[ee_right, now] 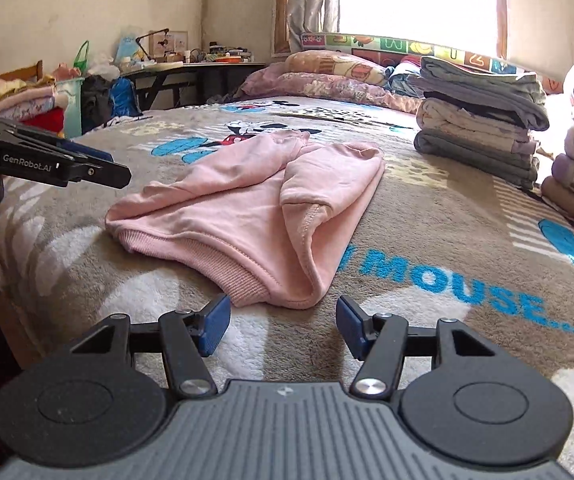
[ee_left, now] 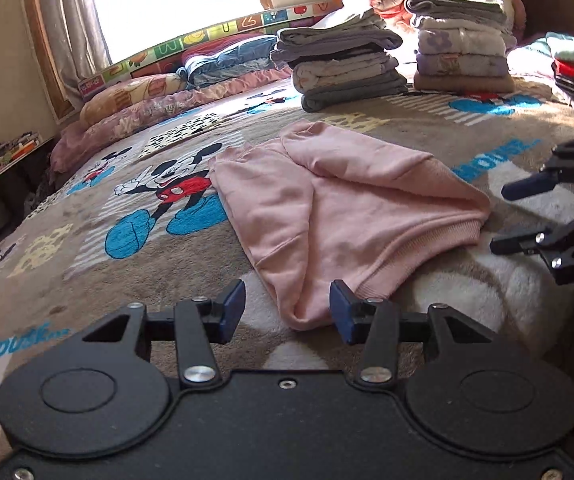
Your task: Fold clothes
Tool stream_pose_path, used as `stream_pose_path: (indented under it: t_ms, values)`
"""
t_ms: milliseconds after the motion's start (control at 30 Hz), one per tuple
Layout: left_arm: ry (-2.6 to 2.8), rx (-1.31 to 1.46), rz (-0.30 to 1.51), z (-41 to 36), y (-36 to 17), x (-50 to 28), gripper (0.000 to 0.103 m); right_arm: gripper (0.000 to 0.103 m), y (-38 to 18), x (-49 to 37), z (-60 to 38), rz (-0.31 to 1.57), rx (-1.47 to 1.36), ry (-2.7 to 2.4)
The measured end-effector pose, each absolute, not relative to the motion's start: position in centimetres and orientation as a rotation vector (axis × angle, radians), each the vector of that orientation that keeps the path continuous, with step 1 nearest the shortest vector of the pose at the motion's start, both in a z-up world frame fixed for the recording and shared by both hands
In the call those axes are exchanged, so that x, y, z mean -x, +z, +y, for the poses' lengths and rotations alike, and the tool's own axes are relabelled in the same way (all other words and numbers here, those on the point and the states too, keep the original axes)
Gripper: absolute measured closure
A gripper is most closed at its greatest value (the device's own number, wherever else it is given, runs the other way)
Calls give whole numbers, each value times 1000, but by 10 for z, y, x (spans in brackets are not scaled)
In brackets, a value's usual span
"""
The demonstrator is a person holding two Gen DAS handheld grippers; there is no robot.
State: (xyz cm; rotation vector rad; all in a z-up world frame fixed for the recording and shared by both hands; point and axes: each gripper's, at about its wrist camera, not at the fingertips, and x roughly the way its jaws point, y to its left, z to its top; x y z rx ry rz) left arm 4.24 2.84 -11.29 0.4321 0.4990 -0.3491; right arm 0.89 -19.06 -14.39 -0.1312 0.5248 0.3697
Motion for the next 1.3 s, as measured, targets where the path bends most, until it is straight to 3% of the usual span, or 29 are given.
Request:
stream_pose_path:
  t_ms: [233, 300, 367, 400, 533, 700, 1000, 1167, 1300]
  values:
    - [-356, -590, 459, 16, -136, -30, 58, 47, -142, -1, -159, 436, 503, 252]
    - [-360, -567, 443, 15, -133, -30, 58, 47, -130, -6, -158, 404, 448, 289]
    - [-364, -556, 437, 16, -131, -33, 58, 50, -113, -23, -172, 385, 218, 349]
    - [-363, -555, 439, 15, -132, -35, 58, 56, -109, -31, -175, 366, 193, 354]
    - [-360, -558, 448, 12, -135, -38, 58, 57, -104, -66, -180, 369, 126, 405]
    - [-357, -552, 467, 15, -140, -43, 57, 55, -139, -97, -184, 582, 113, 448]
    - [-365, -455, 475, 24, -133, -45, 56, 56, -119, -52, -179, 397, 186, 452]
    - [-440, -437, 468, 33, -125, -36, 56, 54, -143, -63, -187, 552, 93, 470]
    - [-443, -548, 463, 32, -132, -30, 56, 51, -132, -37, -189, 496, 183, 478]
